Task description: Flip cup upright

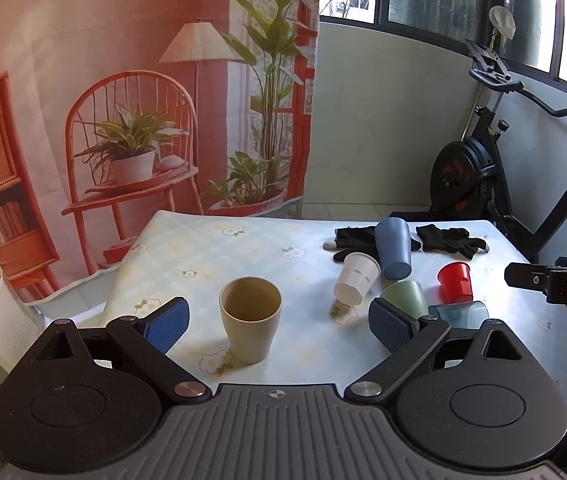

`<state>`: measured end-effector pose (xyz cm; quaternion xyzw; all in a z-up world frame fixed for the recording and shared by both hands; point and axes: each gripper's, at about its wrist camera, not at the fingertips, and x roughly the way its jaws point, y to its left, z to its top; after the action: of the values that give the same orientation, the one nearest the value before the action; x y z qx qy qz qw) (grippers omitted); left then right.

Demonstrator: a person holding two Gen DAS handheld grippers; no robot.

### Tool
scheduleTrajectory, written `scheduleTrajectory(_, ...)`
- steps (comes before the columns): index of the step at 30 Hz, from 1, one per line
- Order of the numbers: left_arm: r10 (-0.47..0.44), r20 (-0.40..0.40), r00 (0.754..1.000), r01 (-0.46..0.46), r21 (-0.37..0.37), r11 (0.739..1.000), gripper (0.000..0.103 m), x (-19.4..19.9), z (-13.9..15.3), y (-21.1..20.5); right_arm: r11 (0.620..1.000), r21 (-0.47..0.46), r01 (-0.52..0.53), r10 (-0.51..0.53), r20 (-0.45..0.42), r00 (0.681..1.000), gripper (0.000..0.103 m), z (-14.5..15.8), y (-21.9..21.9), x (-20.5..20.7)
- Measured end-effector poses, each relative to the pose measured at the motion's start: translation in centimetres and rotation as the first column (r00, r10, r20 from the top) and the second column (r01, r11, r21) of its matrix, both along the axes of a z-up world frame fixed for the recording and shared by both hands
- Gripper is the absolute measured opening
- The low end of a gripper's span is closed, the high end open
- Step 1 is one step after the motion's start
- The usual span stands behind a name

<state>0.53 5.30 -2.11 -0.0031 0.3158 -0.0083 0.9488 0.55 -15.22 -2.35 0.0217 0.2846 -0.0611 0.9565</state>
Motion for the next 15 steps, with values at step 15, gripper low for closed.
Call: scheduleTrajectory(15, -0.003, 0.025, 1.000, 0.003, 0.008, 1.000, 0.098, -0.29, 0.48, -0.24, 1.000, 0.000, 0.001, -0.001, 0.004, 1.000, 0.103, 0.32, -0.14, 0.05)
